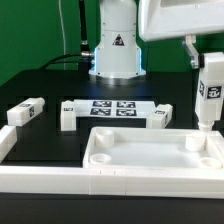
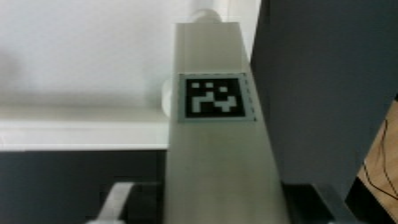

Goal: Assemble desk

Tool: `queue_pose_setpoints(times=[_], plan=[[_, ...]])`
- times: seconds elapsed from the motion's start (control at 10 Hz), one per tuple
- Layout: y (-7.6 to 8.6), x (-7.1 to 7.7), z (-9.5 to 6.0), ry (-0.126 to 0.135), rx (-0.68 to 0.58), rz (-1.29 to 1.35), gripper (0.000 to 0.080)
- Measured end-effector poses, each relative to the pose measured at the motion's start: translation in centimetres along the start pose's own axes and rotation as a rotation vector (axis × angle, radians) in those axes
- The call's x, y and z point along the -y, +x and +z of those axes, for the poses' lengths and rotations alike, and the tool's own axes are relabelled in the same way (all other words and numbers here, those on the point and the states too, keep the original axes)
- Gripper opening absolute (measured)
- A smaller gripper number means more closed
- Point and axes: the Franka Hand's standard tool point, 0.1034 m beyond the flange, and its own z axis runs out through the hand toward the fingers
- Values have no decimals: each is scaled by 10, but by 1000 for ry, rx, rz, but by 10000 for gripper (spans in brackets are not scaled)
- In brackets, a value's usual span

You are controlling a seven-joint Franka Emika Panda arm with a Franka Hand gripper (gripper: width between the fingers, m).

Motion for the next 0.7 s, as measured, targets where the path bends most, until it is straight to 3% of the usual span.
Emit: queue_pose_setpoints(times=[0.2,0.7], plan=[[16,-9,-2,1,10,-22,291],[18,-9,3,-4,-29,-44,291]])
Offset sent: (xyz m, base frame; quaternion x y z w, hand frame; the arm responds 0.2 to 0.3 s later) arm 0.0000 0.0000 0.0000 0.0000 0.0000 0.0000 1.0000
